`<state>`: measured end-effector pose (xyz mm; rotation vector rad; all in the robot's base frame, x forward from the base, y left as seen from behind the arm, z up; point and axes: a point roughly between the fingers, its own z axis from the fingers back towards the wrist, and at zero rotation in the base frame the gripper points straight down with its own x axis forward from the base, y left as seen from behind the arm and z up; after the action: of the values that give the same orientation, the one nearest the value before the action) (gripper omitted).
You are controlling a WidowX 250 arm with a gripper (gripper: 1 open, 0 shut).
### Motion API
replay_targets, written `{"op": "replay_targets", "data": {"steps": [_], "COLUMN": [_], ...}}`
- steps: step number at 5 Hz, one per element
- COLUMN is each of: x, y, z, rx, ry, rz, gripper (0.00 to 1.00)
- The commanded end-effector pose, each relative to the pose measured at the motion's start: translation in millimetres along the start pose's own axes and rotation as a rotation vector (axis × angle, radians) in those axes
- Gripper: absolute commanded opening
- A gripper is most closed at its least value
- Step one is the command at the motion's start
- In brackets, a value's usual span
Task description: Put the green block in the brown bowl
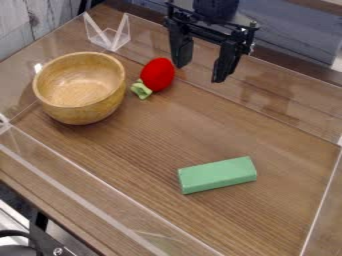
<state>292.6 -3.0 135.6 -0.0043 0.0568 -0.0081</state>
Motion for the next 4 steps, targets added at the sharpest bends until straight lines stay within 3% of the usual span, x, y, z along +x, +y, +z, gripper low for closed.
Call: {"op": "replay_targets", "data": {"steps": [1,2,4], "x": [-12.7,-31.4,-48.9], "y": [-13.5,-35.6,-80.4], "z": [-21.6,-49.2,-81.6], "rx": [-0.001,0.011,0.04], "ry": [0.026,0.055,0.042], "rz": [-0.142,-0.352,-0.839], "gripper": [1.0,1.0,1.0]}}
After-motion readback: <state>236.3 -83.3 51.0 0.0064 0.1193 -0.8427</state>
